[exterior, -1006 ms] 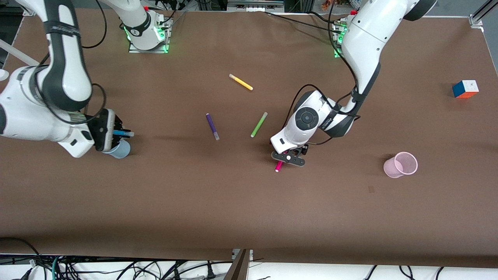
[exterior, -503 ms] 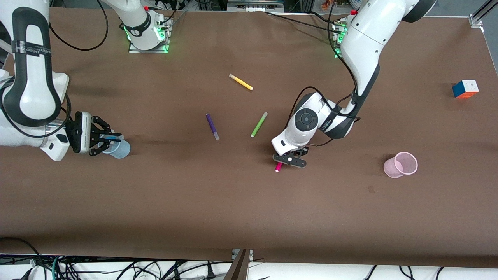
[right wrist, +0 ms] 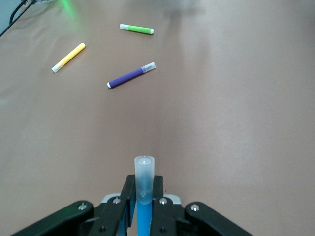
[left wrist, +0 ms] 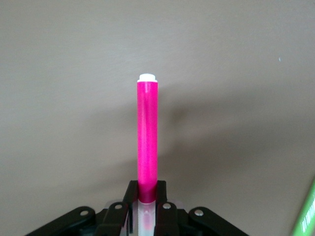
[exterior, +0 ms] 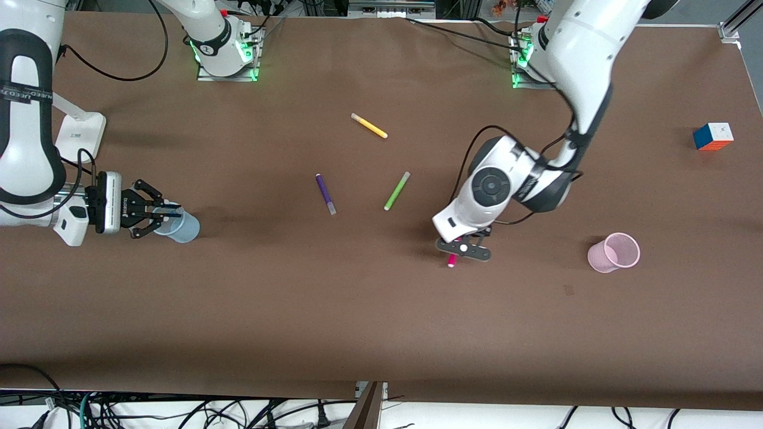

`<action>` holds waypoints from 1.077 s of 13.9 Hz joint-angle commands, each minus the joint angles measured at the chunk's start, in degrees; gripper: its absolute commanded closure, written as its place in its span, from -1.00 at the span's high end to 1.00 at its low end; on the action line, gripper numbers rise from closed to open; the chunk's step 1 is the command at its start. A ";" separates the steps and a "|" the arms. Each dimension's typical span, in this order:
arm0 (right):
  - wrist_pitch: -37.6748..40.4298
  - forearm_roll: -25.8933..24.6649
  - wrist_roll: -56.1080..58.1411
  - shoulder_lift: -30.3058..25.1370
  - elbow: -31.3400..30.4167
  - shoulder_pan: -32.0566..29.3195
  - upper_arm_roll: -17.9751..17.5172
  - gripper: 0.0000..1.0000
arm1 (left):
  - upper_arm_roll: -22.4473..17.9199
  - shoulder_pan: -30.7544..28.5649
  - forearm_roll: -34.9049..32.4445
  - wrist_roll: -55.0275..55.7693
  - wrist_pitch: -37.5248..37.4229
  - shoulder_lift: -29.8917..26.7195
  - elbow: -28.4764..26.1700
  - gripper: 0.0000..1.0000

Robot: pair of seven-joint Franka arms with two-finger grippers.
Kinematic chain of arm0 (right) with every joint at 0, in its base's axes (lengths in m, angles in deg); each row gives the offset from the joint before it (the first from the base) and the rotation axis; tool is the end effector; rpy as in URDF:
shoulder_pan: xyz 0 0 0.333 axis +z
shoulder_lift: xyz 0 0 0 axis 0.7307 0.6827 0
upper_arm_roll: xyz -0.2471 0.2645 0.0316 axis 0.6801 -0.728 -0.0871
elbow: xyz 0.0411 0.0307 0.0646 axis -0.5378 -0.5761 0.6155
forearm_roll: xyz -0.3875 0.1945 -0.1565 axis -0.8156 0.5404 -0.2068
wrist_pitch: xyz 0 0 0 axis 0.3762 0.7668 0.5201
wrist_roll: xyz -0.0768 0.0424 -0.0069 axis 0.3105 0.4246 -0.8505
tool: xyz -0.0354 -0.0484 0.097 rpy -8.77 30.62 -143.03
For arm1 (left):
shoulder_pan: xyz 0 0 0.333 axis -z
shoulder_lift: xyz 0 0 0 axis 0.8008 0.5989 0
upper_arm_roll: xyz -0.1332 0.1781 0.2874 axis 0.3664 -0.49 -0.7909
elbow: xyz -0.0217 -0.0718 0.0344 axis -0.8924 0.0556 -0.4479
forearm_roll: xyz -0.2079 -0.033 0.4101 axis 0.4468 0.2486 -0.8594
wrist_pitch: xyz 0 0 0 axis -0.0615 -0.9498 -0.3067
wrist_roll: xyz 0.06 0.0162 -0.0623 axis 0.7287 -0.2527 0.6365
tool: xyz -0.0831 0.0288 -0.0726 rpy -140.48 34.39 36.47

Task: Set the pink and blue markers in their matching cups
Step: 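Drop the blue marker into the blue cup while the left gripper lifts pink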

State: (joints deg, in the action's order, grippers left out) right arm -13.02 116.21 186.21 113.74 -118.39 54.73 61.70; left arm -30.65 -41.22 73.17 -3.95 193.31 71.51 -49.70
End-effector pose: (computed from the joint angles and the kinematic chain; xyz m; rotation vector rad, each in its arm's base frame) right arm 0.6972 -0.0880 0.3084 -1.7741 -1.7174 -0.4291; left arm 0.6799 -0.3295 0.2698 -3.0984 0.4216 0.1679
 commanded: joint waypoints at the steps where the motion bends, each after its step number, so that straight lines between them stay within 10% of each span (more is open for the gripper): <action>1: 2.94 3.66 2.93 1.49 1.21 -2.06 -0.34 -0.82 | 4.16 -7.30 0.37 -10.99 -11.94 -6.61 -1.15 -1.00; 8: 3.39 6.57 7.42 4.22 1.21 -3.65 -0.42 -0.64 | 2.41 -16.90 -13.82 -45.55 -38.86 -7.60 11.05 -1.00; 9: 3.48 6.57 7.25 4.22 1.21 -3.65 -0.42 -0.33 | 2.32 -17.69 -17.95 -48.72 -39.83 -6.55 12.28 -1.00; 10: 4.35 6.57 6.64 4.22 1.29 -3.82 -0.34 0.55 | 1.88 -18.13 -22.08 -51.01 -40.19 -5.67 12.73 -1.00; 11: 5.05 6.57 6.11 4.22 1.29 -4.52 -0.34 1.00 | 0.84 -18.14 -26.56 -53.29 -40.11 -4.71 12.82 -1.00; 15: 9.18 5.52 0.58 4.05 4.98 -5.58 -0.07 1.00 | -2.51 -18.05 -39.05 -59.20 -39.14 1.35 15.01 -1.00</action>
State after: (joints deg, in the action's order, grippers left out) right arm -7.26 120.94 189.89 117.47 -116.18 50.26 61.70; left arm -32.21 -59.92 39.54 -59.92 155.12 68.25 -39.12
